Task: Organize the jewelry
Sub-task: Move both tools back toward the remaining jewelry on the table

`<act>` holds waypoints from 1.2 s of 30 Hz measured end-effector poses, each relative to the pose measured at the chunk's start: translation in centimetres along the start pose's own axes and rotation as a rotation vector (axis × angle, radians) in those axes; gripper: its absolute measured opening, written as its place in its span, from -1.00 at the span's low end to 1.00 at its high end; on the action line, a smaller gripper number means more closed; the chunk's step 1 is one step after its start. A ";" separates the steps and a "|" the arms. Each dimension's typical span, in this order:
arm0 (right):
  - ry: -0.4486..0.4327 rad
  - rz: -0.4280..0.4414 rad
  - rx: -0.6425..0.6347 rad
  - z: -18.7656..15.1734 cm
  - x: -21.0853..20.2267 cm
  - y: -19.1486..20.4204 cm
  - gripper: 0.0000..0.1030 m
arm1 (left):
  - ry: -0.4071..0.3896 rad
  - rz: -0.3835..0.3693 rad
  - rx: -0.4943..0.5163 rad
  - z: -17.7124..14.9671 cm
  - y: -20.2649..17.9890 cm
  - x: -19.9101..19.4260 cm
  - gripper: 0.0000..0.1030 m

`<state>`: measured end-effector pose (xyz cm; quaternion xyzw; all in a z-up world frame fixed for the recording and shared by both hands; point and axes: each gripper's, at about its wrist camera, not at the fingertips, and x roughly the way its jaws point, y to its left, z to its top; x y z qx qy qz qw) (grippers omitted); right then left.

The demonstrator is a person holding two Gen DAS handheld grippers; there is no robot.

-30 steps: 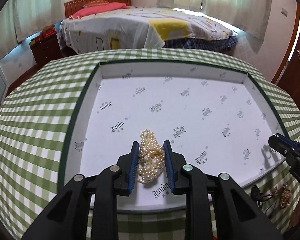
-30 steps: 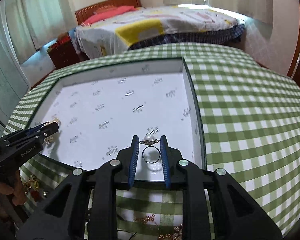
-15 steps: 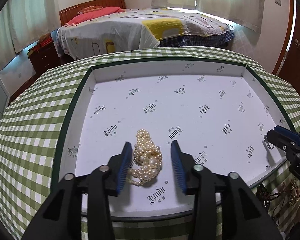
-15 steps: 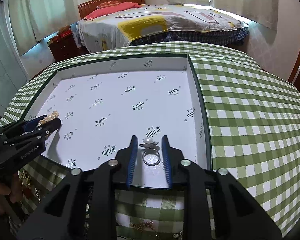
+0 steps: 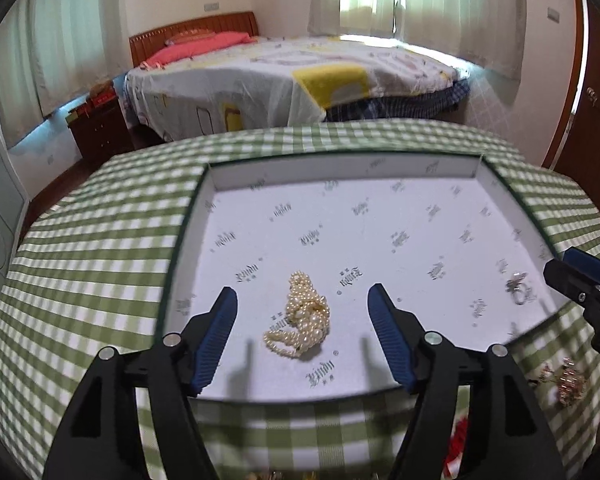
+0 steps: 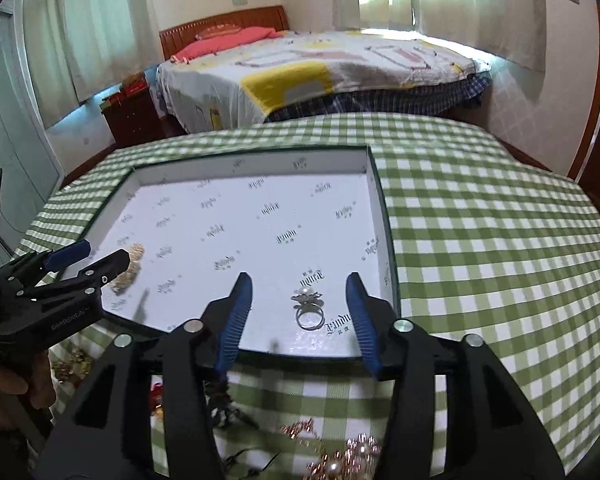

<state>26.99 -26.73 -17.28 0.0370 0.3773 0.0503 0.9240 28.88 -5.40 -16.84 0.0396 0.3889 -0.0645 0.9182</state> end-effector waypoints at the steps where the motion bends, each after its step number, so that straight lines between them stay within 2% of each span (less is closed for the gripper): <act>1: -0.008 -0.001 0.000 -0.1 -0.6 0.1 -0.02 | -0.013 -0.004 -0.007 -0.1 0.2 -0.9 0.38; 3: -0.026 0.002 0.004 -0.4 -2.1 0.5 0.00 | -0.039 -0.007 -0.021 -0.5 0.5 -2.5 0.41; 8: -0.056 -0.010 0.004 -2.7 -5.6 1.7 0.18 | -0.084 -0.001 -0.052 -2.4 1.1 -6.2 0.47; 14: -0.047 -0.032 -0.015 -7.2 -8.2 2.8 0.40 | -0.075 0.017 -0.079 -5.9 1.9 -9.0 0.48; 17: -0.036 -0.035 -0.010 -9.5 -8.9 3.0 0.42 | -0.077 0.041 -0.082 -7.7 2.1 -10.0 0.49; 21: -0.028 -0.052 -0.012 -12.1 -9.4 3.2 0.50 | -0.066 0.061 -0.088 -10.2 2.4 -11.0 0.49; 27: -0.002 -0.034 -0.016 -14.2 -8.9 4.0 0.65 | -0.037 0.091 -0.099 -13.1 2.7 -11.7 0.49; 36: 0.059 -0.046 -0.054 -15.5 -7.2 5.2 0.69 | -0.022 0.103 -0.115 -14.9 3.2 -11.8 0.49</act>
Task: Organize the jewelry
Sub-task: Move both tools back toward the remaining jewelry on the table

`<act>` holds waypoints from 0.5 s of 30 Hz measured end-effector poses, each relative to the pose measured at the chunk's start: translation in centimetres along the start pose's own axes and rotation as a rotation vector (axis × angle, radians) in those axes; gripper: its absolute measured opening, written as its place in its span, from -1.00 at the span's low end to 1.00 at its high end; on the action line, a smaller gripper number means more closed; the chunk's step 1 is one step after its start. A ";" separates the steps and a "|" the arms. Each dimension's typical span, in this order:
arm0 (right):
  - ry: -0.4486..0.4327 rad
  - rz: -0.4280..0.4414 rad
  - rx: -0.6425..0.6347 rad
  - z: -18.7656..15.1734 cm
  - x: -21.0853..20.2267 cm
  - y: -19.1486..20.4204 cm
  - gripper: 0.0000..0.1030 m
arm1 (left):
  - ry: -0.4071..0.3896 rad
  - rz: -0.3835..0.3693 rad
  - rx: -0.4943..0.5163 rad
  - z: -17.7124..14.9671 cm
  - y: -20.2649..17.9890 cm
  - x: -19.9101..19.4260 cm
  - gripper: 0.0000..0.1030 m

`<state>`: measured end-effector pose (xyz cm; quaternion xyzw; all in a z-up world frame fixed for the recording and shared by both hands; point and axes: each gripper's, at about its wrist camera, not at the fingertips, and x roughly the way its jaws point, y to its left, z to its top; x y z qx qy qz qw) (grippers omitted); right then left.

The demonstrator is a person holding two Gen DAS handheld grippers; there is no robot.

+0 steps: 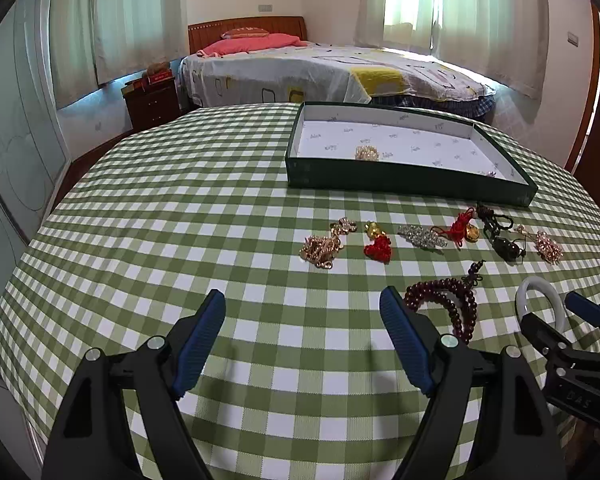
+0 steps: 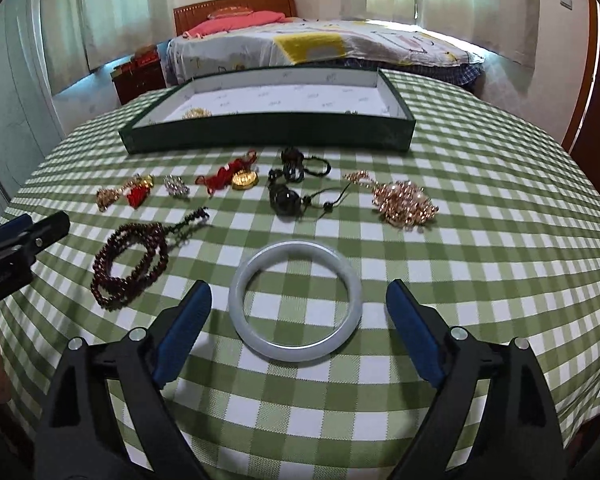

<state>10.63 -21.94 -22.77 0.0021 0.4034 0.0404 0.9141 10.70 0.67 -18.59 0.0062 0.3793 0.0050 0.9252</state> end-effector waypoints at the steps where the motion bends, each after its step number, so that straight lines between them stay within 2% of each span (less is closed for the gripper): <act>1: 0.006 -0.001 0.000 0.0 0.2 0.0 0.69 | 0.002 0.000 0.000 -0.1 0.0 0.0 0.49; 6: 0.002 -0.013 -0.017 -0.3 0.4 0.1 0.68 | 0.003 -0.005 0.015 -0.3 -0.5 -0.1 0.53; 9: -0.008 -0.022 -0.032 -0.4 0.3 0.1 0.48 | 0.005 -0.010 0.020 -0.5 -0.8 -0.1 0.54; 10: -0.010 -0.024 -0.033 -0.4 0.2 0.0 0.34 | 0.006 -0.012 0.021 -0.5 -0.9 -0.1 0.54; 15: -0.011 -0.009 -0.026 -0.3 0.1 -0.4 0.34 | 0.015 -0.039 0.025 -0.6 -1.6 0.0 0.54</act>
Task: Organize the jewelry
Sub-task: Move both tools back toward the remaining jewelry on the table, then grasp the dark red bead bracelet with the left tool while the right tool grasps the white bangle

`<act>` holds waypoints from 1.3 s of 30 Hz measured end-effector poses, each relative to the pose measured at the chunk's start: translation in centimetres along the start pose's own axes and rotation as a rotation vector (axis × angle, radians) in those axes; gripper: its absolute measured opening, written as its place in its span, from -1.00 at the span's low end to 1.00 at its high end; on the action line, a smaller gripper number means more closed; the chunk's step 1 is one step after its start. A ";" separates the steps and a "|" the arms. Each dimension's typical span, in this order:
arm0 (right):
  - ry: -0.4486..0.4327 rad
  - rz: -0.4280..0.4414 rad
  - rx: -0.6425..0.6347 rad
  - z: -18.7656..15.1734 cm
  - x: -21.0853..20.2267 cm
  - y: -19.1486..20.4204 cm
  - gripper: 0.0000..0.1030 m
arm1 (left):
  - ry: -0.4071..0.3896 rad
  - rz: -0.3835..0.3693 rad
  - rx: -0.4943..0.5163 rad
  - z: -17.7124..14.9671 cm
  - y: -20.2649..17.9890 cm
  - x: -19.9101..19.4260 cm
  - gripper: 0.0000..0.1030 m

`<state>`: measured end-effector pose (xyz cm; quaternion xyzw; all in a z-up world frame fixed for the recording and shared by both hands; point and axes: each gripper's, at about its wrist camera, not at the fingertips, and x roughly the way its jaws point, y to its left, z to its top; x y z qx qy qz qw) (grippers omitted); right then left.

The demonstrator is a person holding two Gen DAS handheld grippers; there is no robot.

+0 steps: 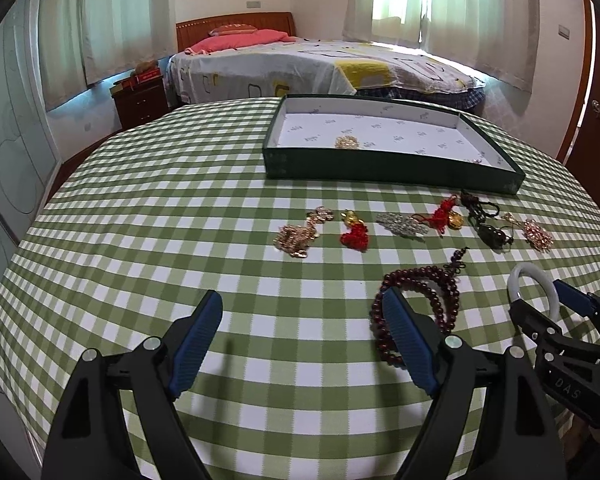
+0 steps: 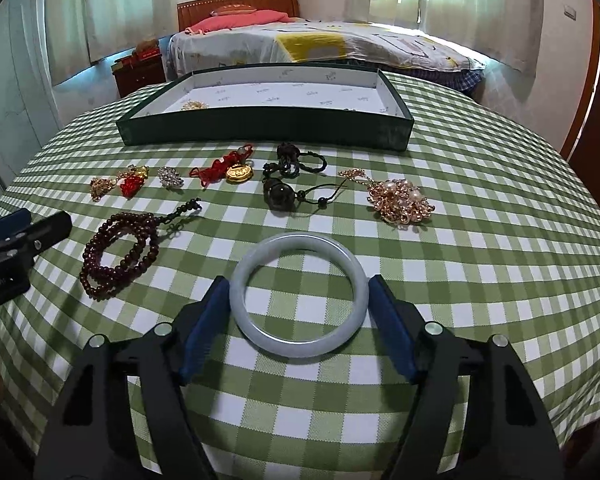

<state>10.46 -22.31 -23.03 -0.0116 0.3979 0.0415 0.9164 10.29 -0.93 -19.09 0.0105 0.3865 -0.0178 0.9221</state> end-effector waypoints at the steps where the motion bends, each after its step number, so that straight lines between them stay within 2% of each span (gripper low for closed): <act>1: 0.001 0.003 0.005 0.0 0.0 -0.1 0.34 | 0.000 -0.005 0.002 0.0 -0.2 0.1 0.54; 10: -0.004 -0.003 0.057 -0.1 -0.8 -2.3 0.34 | 0.028 -0.057 0.032 0.0 -2.8 1.2 0.55; 18: -0.009 -0.013 0.102 -0.4 -1.1 -4.3 0.34 | 0.052 -0.048 0.060 0.1 -4.8 2.9 0.55; 21: -0.011 -0.009 0.112 -0.4 -1.1 -4.4 0.34 | 0.045 -0.043 0.067 0.3 -5.2 2.8 0.55; 27: -0.013 -0.007 0.112 -0.4 -1.1 -4.5 0.34 | 0.042 -0.079 0.061 0.5 -5.7 2.7 0.55; 31: -0.014 -0.009 0.113 -0.4 -1.1 -4.4 0.34 | 0.002 -0.100 0.046 0.9 -5.6 1.9 0.55; 35: -0.014 -0.009 0.112 -0.4 -1.1 -4.4 0.34 | 0.029 -0.118 0.041 0.6 -5.9 2.4 0.57; 39: -0.012 -0.007 0.111 -0.4 -1.0 -4.3 0.34 | 0.039 -0.102 0.073 0.3 -6.4 2.9 0.58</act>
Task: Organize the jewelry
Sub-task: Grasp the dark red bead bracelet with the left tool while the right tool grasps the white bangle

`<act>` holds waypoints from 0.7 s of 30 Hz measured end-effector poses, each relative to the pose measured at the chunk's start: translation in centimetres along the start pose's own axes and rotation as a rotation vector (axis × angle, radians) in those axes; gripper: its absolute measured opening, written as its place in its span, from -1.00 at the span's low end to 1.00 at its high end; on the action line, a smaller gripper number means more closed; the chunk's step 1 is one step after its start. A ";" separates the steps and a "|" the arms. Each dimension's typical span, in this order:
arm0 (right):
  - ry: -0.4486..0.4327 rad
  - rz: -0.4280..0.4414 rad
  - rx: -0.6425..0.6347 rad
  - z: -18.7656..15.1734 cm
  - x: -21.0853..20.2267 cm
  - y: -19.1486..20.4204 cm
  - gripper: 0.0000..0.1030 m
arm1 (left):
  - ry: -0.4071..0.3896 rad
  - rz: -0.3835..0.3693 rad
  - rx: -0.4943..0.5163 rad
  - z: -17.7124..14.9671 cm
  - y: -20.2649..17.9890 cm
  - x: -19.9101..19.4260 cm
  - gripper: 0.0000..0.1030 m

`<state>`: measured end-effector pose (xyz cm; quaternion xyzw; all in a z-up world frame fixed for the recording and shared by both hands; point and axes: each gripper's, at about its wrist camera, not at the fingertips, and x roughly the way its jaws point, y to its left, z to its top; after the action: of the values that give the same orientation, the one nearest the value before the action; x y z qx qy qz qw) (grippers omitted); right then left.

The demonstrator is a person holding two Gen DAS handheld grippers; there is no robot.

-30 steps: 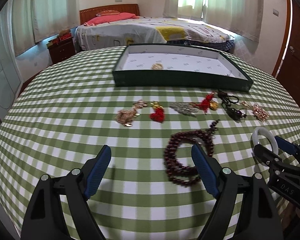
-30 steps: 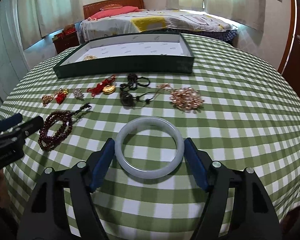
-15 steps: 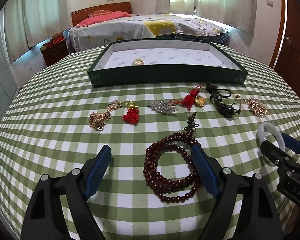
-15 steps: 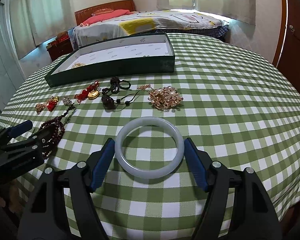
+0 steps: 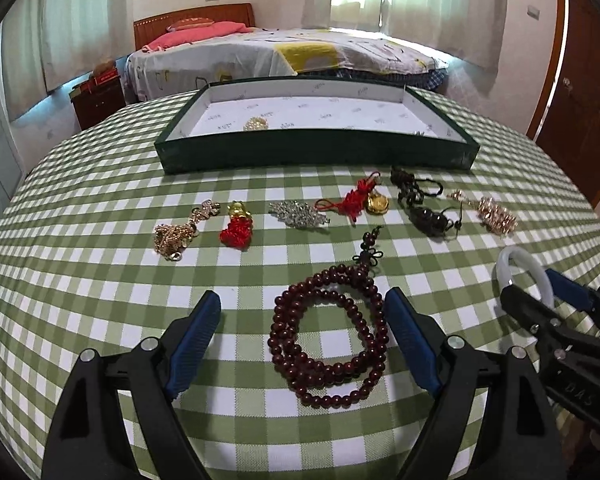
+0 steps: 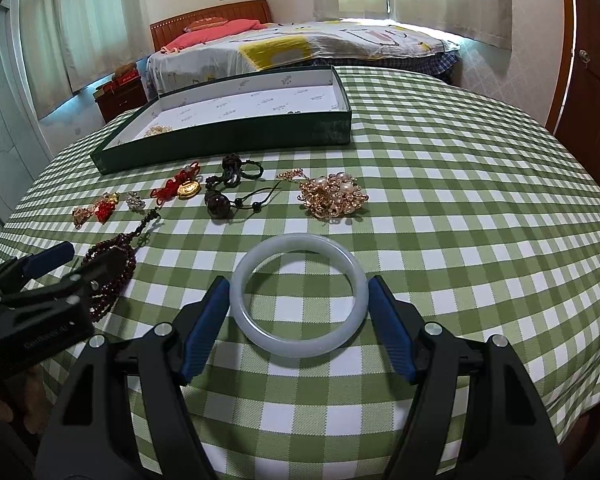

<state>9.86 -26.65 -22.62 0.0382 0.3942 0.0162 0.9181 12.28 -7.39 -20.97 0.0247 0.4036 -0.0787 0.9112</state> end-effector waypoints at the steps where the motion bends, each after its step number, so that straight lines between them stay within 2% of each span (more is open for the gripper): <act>1: -0.001 0.000 0.000 0.0 0.0 0.0 0.34 | 0.004 0.003 0.004 0.0 -0.1 0.1 0.58; 6: 0.000 -0.001 0.002 0.0 0.0 0.0 0.34 | -0.033 0.002 0.023 0.0 -0.7 -0.5 0.58; 11: 0.001 0.001 -0.001 -0.1 0.1 0.2 0.35 | 0.013 0.027 0.012 -0.3 -0.2 0.4 0.58; 17: 0.000 0.001 -0.001 -0.2 0.1 0.3 0.34 | 0.019 0.026 0.010 -0.6 0.6 0.2 0.55; 21: 0.000 0.001 -0.001 -0.2 0.1 0.3 0.35 | -0.014 0.016 0.033 -1.3 0.7 -0.5 0.16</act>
<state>9.80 -26.34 -22.78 0.0380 0.3941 0.0167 0.9181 11.09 -6.51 -21.46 0.0426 0.3956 -0.0783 0.9141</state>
